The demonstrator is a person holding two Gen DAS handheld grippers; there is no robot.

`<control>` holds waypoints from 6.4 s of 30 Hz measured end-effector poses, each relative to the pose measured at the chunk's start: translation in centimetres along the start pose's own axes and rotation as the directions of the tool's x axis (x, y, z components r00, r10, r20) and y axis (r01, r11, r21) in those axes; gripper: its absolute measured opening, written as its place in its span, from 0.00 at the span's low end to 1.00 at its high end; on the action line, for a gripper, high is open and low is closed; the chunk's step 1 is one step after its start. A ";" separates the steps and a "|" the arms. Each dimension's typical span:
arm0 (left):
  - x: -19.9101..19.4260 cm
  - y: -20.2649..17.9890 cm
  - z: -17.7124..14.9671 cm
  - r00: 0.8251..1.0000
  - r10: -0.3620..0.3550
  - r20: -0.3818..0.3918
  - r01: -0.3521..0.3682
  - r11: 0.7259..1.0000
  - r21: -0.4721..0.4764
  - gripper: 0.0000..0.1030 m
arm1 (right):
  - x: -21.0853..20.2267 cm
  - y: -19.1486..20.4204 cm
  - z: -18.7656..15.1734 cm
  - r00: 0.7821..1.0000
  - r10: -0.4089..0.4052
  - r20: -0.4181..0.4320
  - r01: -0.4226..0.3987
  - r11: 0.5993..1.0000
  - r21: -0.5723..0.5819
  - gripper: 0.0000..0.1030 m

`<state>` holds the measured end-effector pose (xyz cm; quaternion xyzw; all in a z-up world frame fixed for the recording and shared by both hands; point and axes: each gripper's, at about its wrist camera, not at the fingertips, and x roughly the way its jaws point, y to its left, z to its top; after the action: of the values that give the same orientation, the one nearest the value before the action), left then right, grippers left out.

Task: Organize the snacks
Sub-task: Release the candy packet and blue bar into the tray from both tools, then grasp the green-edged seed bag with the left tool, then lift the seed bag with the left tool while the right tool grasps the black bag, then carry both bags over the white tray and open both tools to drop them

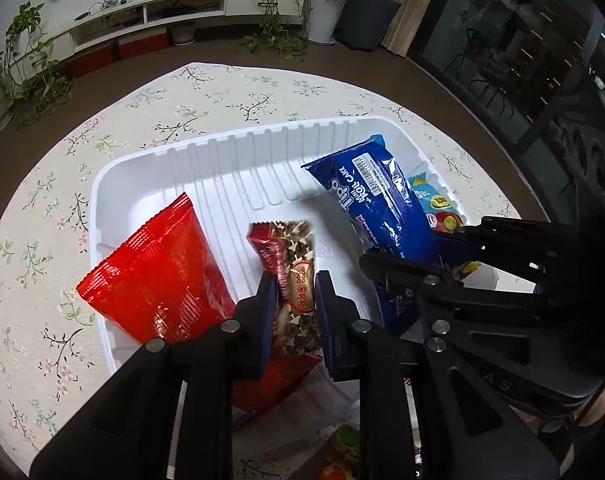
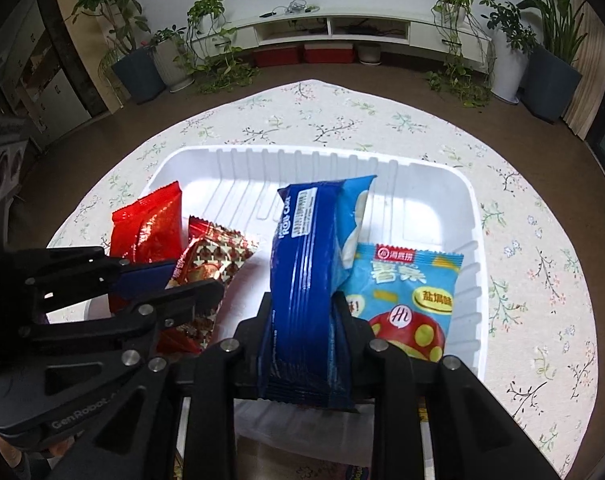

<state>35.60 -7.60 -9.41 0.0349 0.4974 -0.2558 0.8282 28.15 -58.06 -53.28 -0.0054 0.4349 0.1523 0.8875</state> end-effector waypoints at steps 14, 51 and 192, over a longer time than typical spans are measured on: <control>-2.0 0.3 -0.7 0.999 0.010 0.043 -0.009 1.000 -0.015 0.39 | -1.1 0.1 -0.1 0.999 -0.015 0.037 0.015 1.000 0.011 0.42; -13.5 -5.7 -23.9 0.987 0.104 0.124 -0.077 0.976 -0.202 0.96 | -16.3 1.1 -22.0 0.952 0.125 0.279 -0.199 0.947 0.252 0.85; -12.1 2.2 -2.0 0.987 -0.034 0.159 0.055 0.990 -0.127 0.28 | -13.5 -0.6 -0.9 0.954 0.230 0.195 -0.253 0.962 0.104 0.22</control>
<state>30.50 -0.33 -0.68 -0.0508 0.4472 -0.2429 0.8593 19.84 -62.36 -43.43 0.1186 0.3586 0.2314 0.8965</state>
